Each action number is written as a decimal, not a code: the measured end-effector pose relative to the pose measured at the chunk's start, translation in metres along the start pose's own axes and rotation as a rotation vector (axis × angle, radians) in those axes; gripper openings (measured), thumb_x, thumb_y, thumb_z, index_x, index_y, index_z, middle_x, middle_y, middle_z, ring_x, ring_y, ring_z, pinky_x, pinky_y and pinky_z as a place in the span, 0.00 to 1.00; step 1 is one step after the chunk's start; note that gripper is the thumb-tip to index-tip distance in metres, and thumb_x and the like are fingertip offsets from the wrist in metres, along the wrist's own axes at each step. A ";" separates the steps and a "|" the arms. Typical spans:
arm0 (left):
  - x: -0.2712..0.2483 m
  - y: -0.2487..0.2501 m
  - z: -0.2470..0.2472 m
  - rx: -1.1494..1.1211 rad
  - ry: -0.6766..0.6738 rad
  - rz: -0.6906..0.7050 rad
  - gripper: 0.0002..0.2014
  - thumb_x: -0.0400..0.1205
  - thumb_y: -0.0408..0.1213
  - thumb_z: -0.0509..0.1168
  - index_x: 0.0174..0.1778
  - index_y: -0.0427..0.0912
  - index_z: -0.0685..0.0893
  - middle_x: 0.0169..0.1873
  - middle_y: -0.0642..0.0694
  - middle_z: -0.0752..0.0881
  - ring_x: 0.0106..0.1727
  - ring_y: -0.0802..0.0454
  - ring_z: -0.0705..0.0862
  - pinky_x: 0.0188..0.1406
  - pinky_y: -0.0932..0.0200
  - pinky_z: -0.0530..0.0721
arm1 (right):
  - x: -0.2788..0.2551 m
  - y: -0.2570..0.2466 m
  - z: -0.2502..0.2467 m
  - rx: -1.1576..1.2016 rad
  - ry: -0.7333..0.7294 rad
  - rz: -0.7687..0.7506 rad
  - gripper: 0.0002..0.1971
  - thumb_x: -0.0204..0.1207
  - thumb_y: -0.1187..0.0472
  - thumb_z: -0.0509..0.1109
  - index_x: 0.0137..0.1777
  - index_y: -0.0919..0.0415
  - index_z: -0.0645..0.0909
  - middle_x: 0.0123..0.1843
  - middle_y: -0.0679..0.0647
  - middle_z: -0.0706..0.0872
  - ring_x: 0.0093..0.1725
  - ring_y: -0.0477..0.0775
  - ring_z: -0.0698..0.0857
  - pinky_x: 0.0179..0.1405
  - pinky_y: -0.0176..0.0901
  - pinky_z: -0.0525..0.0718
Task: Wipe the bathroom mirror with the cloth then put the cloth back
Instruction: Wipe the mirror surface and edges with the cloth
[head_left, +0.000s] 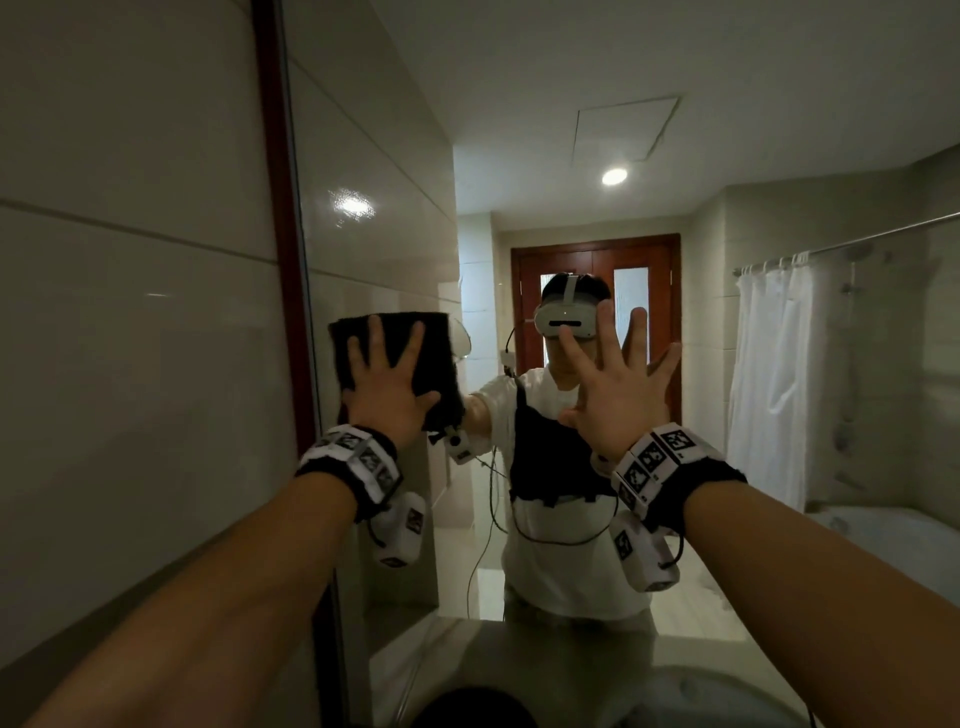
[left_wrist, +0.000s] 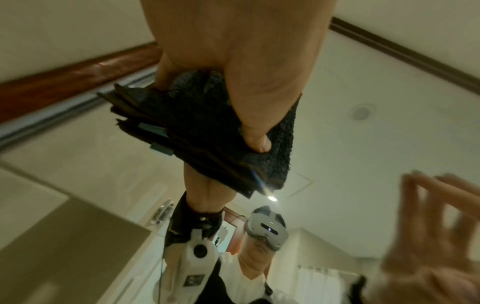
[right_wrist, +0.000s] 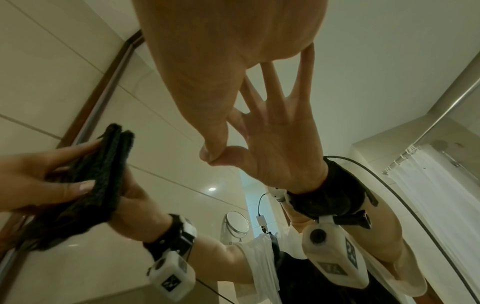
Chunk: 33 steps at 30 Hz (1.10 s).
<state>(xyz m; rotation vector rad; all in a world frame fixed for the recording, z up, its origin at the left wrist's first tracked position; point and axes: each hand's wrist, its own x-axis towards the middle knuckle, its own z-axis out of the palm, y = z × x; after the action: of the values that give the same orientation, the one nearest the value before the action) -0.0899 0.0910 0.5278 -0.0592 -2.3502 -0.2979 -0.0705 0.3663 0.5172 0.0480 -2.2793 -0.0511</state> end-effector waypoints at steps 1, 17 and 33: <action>-0.004 0.016 0.001 0.027 -0.001 0.043 0.49 0.79 0.52 0.70 0.83 0.69 0.38 0.84 0.47 0.28 0.84 0.33 0.34 0.75 0.21 0.62 | 0.000 0.000 0.001 0.001 0.002 0.000 0.58 0.68 0.29 0.72 0.83 0.36 0.30 0.84 0.56 0.22 0.82 0.72 0.26 0.73 0.85 0.39; 0.017 0.007 -0.009 0.010 -0.006 0.050 0.49 0.80 0.54 0.70 0.81 0.72 0.35 0.83 0.51 0.26 0.85 0.36 0.33 0.74 0.22 0.65 | 0.002 0.002 -0.025 0.042 0.101 -0.001 0.45 0.72 0.31 0.67 0.83 0.34 0.44 0.88 0.54 0.48 0.85 0.70 0.47 0.75 0.83 0.56; 0.072 -0.035 -0.049 -0.073 0.021 -0.012 0.48 0.80 0.54 0.70 0.82 0.72 0.38 0.84 0.50 0.30 0.85 0.36 0.36 0.75 0.21 0.62 | 0.064 0.005 -0.041 -0.027 0.146 0.009 0.51 0.70 0.26 0.65 0.85 0.35 0.38 0.87 0.54 0.30 0.84 0.73 0.32 0.75 0.84 0.42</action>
<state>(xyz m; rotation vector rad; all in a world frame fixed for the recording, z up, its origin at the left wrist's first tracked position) -0.1123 0.0423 0.6046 -0.0771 -2.3195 -0.3888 -0.0809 0.3668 0.5931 0.0271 -2.1328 -0.0713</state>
